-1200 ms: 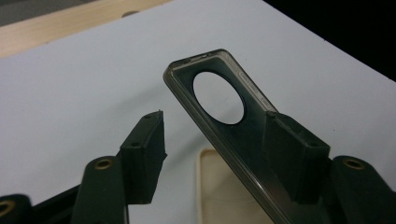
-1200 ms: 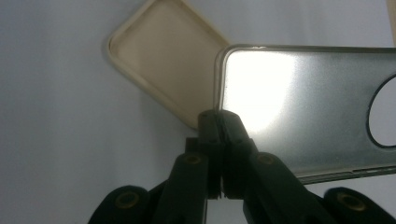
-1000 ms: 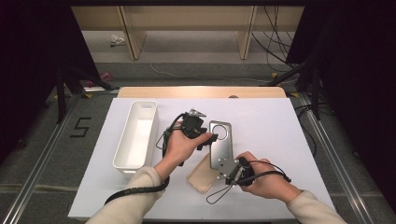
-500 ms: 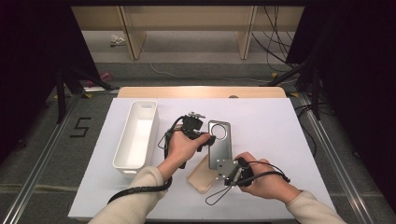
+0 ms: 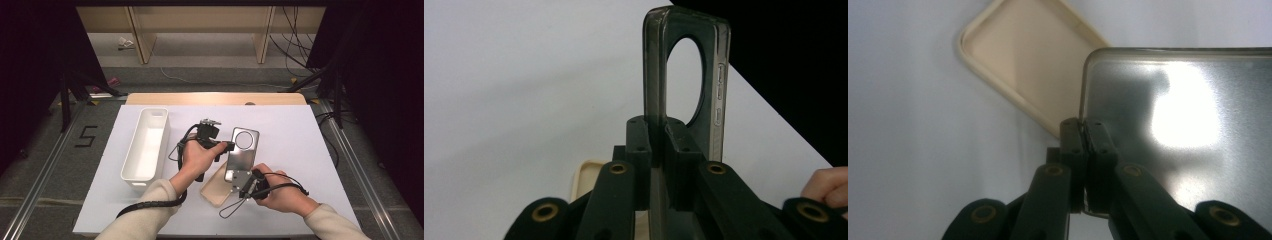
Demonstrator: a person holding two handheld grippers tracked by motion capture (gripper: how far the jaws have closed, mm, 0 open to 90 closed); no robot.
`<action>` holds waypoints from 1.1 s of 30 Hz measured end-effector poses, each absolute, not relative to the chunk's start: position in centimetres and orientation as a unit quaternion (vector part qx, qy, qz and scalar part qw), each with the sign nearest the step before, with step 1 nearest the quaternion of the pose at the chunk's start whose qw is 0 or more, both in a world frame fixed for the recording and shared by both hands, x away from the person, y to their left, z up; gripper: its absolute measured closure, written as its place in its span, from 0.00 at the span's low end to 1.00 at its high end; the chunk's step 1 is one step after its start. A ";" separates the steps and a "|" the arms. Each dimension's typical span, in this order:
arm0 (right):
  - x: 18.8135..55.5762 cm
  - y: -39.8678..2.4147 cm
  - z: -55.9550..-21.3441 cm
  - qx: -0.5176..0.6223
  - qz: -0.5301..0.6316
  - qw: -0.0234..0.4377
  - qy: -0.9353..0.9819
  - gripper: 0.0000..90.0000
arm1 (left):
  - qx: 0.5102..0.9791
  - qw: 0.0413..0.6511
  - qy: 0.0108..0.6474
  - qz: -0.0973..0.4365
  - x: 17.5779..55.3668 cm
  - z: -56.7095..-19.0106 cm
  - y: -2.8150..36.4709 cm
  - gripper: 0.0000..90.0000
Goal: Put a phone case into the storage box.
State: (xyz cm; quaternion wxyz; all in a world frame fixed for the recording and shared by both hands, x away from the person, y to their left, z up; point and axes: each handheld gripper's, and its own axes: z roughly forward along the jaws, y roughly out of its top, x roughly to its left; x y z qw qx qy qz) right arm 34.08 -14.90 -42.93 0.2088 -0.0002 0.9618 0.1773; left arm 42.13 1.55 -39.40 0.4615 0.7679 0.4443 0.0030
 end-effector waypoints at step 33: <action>35.9 -19.3 -41.5 0.208 0.319 0.222 0.897 0.25 | 0.742 0.501 0.424 0.135 42.4 -37.0 7.3 0.92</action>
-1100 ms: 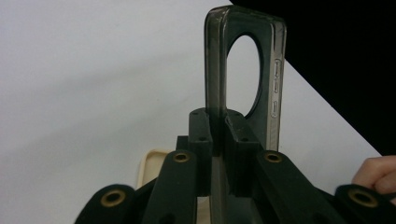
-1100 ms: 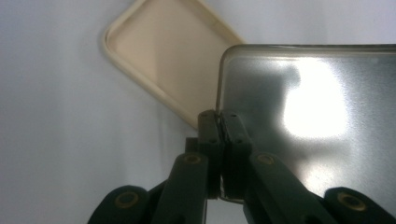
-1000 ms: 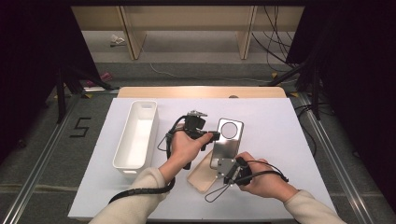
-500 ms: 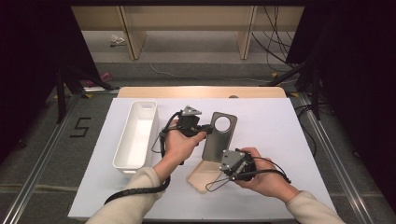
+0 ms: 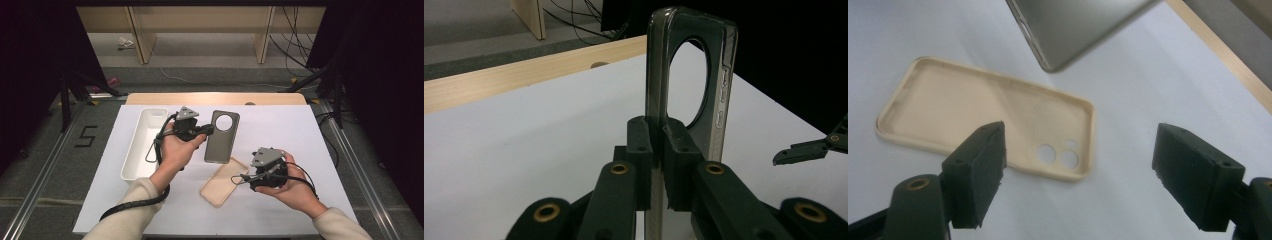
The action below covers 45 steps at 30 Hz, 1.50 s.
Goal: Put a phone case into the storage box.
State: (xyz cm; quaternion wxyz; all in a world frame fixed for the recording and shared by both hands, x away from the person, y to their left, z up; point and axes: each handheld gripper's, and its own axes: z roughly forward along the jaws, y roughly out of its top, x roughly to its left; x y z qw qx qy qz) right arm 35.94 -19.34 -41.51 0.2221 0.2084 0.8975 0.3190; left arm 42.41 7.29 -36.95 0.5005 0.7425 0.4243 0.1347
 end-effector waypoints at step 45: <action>36.4 -23.5 -41.6 0.310 0.386 0.204 0.844 0.19 | 0.701 0.532 0.437 0.187 41.9 -35.6 14.0 0.92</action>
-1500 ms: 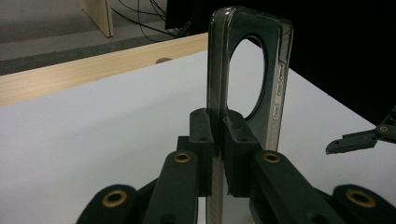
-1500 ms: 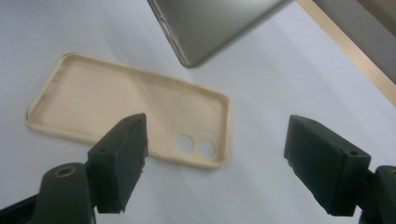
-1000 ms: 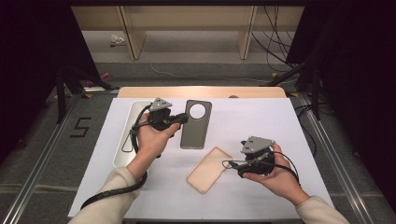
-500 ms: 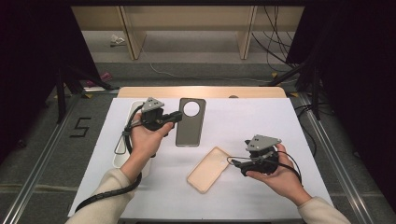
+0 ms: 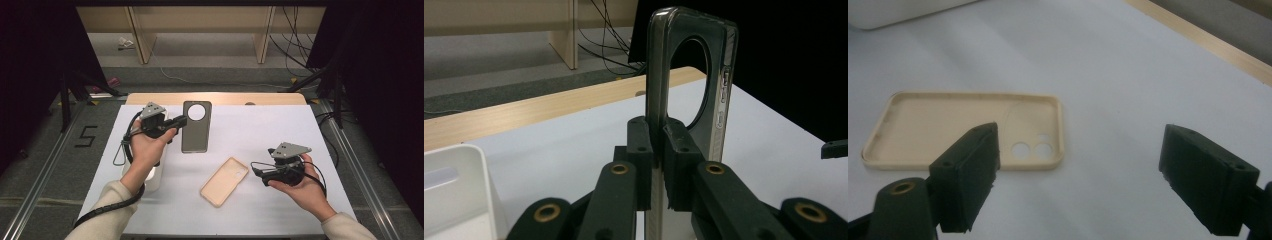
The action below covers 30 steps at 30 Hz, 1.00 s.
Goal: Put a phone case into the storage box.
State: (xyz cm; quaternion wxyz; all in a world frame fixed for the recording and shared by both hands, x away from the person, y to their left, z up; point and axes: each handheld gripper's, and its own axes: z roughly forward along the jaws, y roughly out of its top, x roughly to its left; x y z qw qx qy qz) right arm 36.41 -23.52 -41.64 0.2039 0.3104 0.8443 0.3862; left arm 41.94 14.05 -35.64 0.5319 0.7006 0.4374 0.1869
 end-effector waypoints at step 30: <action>37.1 -24.7 -41.4 0.344 0.430 0.197 0.811 0.18 | 0.686 0.541 0.433 0.221 42.9 -34.1 16.9 0.92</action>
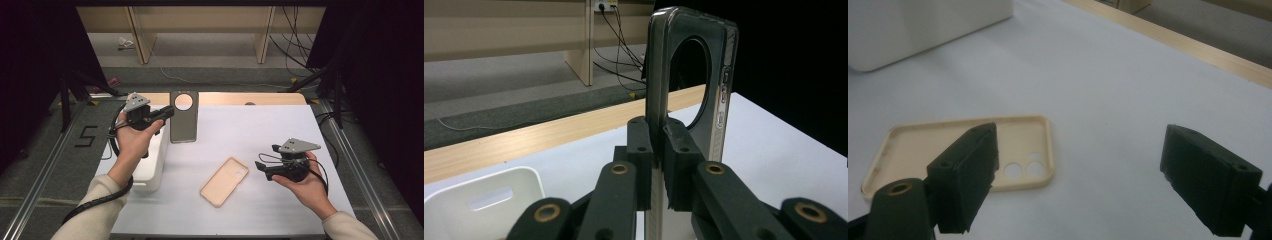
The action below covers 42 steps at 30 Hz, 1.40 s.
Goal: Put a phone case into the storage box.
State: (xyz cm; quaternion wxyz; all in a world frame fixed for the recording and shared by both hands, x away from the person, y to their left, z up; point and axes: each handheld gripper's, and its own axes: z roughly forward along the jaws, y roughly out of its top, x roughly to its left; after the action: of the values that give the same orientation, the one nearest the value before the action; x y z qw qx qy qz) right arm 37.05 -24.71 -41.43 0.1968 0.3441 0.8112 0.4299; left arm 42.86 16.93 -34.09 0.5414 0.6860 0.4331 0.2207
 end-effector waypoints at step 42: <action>37.2 -25.0 -41.5 0.358 0.438 0.199 0.800 0.18 | 0.673 0.537 0.446 0.245 44.7 -33.5 20.5 0.92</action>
State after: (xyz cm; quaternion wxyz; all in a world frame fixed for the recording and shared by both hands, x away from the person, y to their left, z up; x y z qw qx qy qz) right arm 37.21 -25.03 -41.50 0.1994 0.3580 0.8004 0.4376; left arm 44.71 20.48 -33.51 0.5368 0.6734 0.4456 0.2445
